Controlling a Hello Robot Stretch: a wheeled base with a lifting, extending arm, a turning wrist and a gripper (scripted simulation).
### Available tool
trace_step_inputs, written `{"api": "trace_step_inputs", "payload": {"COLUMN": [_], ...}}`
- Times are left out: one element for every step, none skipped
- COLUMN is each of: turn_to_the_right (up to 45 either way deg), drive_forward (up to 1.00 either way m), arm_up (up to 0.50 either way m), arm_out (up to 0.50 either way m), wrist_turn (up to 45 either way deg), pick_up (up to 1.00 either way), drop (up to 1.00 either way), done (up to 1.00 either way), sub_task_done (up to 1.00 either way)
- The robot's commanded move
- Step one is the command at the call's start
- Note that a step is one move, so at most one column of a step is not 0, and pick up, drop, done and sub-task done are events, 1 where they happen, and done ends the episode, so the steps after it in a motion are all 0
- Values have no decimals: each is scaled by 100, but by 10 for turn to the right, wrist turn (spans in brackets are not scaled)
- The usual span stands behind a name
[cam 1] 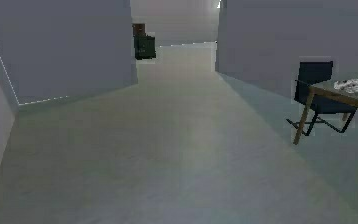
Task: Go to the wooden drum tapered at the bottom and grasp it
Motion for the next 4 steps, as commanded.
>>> {"api": "trace_step_inputs", "payload": {"turn_to_the_right": [60,0,0,0], "drive_forward": [0,100,100,100], "arm_up": [0,0,0,0], "arm_out": [0,0,0,0], "wrist_turn": [0,0,0,0], "pick_up": [0,0,0,0], "drop": [0,0,0,0], "done": [0,0,0,0], "sub_task_done": [0,0,0,0]}}
